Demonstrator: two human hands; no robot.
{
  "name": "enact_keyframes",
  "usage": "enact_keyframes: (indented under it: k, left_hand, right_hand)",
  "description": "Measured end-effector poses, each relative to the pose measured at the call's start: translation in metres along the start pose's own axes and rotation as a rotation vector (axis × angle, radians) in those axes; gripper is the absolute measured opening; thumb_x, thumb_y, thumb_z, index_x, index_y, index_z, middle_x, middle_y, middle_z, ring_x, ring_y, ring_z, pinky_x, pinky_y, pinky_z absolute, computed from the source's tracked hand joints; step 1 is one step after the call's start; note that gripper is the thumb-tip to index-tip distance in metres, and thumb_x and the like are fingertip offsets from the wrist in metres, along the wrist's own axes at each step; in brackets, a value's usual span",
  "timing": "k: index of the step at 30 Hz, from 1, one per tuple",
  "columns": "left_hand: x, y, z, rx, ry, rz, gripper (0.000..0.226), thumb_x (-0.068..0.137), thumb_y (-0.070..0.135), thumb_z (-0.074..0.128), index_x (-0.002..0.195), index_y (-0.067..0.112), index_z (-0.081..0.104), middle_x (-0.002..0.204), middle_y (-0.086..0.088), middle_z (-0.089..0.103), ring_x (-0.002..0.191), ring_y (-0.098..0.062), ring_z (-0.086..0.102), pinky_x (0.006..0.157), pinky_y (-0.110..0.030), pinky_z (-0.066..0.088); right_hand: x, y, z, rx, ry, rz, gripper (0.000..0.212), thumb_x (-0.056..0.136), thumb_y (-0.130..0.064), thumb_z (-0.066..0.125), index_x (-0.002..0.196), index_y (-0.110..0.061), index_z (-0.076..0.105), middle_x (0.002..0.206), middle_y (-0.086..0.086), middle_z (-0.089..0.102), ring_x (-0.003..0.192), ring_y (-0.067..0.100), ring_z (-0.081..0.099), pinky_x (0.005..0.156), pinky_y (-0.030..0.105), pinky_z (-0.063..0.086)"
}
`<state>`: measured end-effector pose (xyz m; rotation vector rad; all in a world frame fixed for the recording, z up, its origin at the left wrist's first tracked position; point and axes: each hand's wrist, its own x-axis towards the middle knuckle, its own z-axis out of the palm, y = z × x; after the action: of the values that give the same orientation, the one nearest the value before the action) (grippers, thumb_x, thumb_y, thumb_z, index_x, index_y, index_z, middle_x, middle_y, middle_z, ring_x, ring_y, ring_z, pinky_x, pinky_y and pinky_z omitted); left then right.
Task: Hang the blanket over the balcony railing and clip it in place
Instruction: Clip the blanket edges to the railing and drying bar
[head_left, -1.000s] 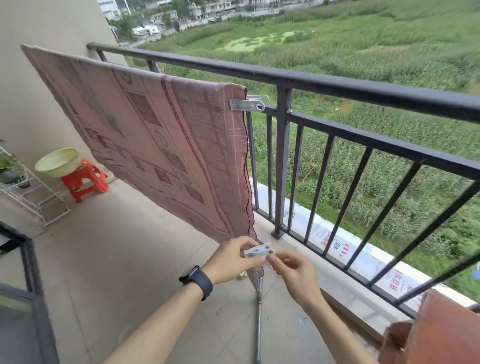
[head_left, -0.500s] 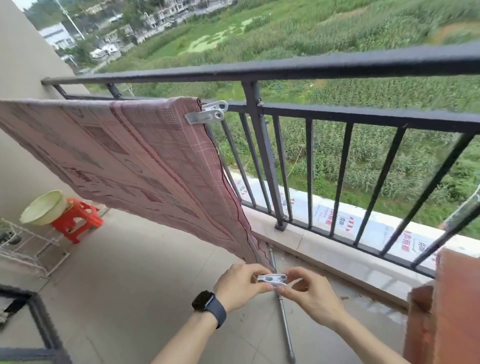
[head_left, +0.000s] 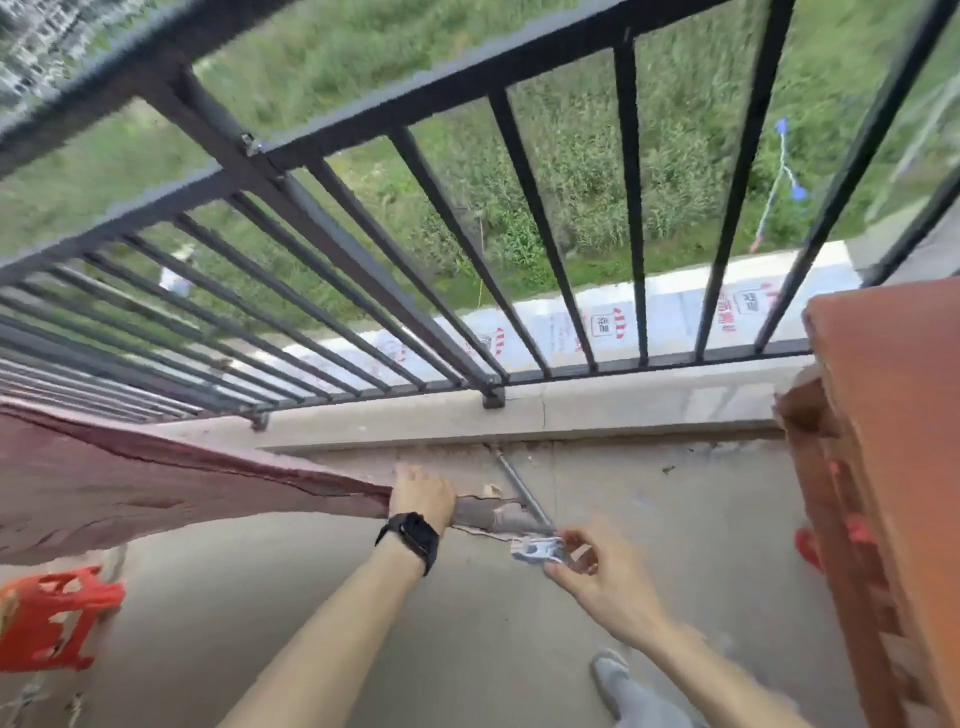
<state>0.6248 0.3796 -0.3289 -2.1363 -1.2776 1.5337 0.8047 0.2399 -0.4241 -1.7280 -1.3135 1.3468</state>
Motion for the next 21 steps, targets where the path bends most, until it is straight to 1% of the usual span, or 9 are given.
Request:
enact_keyframes:
  k: [2,5,7,9,11,13,15,19,21]
  left_hand:
    - [0.012,0.007,0.001,-0.071,0.019,0.029,0.033,0.097,0.006,0.043,0.121,0.017,0.063,0.124,-0.004,0.066,0.119,-0.03,0.059,0.094,-0.036,0.043]
    - [0.022,0.017,0.005,-0.137,0.074,0.042,0.029,0.092,0.005,0.049,0.111,0.017,0.068,0.116,-0.004,0.068,0.111,-0.03,0.064,0.083,-0.035,0.05]
    - [0.025,0.021,0.011,-0.18,0.1,0.029,0.028,0.093,0.008,0.049,0.113,0.018,0.065,0.117,-0.005,0.065,0.11,-0.03,0.064,0.081,-0.036,0.051]
    - [0.029,0.02,0.022,-0.24,0.143,0.023,0.029,0.095,0.024,0.054,0.124,0.021,0.056,0.125,-0.005,0.057,0.113,-0.03,0.06,0.082,-0.038,0.049]
    - [0.039,0.02,0.034,-0.228,0.112,0.021,0.058,0.087,0.052,0.061,0.135,0.023,0.045,0.131,-0.004,0.052,0.122,-0.028,0.051,0.092,-0.039,0.043]
    - [0.049,0.026,0.041,-0.12,0.085,0.034,0.077,0.08,0.061,0.065,0.14,0.02,0.04,0.132,-0.003,0.057,0.126,-0.026,0.047,0.098,-0.04,0.037]
    - [0.059,0.042,0.051,-0.034,0.073,0.042,0.077,0.082,0.055,0.067,0.141,0.014,0.039,0.13,-0.003,0.06,0.124,-0.026,0.052,0.096,-0.038,0.038]
    - [0.087,0.073,0.07,0.003,0.032,0.03,0.034,0.094,0.03,0.061,0.125,0.017,0.057,0.12,-0.002,0.066,0.112,-0.024,0.063,0.078,-0.03,0.041]
    - [0.098,0.084,0.079,-0.015,0.026,0.011,0.025,0.096,0.019,0.052,0.119,0.018,0.061,0.116,-0.003,0.068,0.109,-0.024,0.063,0.077,-0.03,0.042]
  right_hand:
    - [0.007,0.021,0.015,-0.047,-0.041,-0.01,0.04,0.07,-0.062,0.063,0.102,-0.039,0.063,0.088,-0.027,0.054,0.077,-0.011,0.049,0.074,0.013,0.038]
    - [0.02,0.042,0.035,-0.155,-0.128,-0.029,0.036,0.082,-0.051,0.07,0.111,-0.032,0.063,0.101,-0.02,0.052,0.091,-0.006,0.049,0.087,0.011,0.037]
    - [0.033,0.053,0.052,-0.209,-0.165,-0.03,0.038,0.083,-0.05,0.071,0.115,-0.029,0.065,0.121,-0.01,0.055,0.116,0.008,0.05,0.098,0.02,0.034]
    - [0.043,0.057,0.07,-0.21,-0.212,-0.018,0.038,0.081,-0.051,0.07,0.114,-0.031,0.065,0.131,-0.007,0.052,0.128,0.015,0.045,0.107,0.027,0.033]
    - [0.053,0.062,0.088,-0.194,-0.245,-0.008,0.038,0.08,-0.051,0.071,0.113,-0.032,0.065,0.134,-0.005,0.049,0.13,0.018,0.043,0.109,0.028,0.032]
    - [0.061,0.067,0.104,-0.202,-0.258,-0.015,0.039,0.08,-0.051,0.072,0.113,-0.033,0.066,0.139,-0.004,0.045,0.132,0.019,0.042,0.11,0.028,0.032]
    - [0.067,0.076,0.117,-0.22,-0.284,-0.021,0.038,0.081,-0.051,0.071,0.115,-0.034,0.065,0.147,-0.005,0.038,0.134,0.02,0.04,0.11,0.029,0.034]
    - [0.089,0.103,0.135,-0.273,-0.313,-0.06,0.04,0.082,-0.054,0.067,0.118,-0.037,0.063,0.154,-0.008,0.031,0.136,0.022,0.036,0.11,0.037,0.035]
    - [0.101,0.117,0.143,-0.279,-0.321,-0.083,0.041,0.082,-0.056,0.067,0.117,-0.036,0.064,0.157,-0.006,0.028,0.135,0.024,0.035,0.11,0.036,0.034]
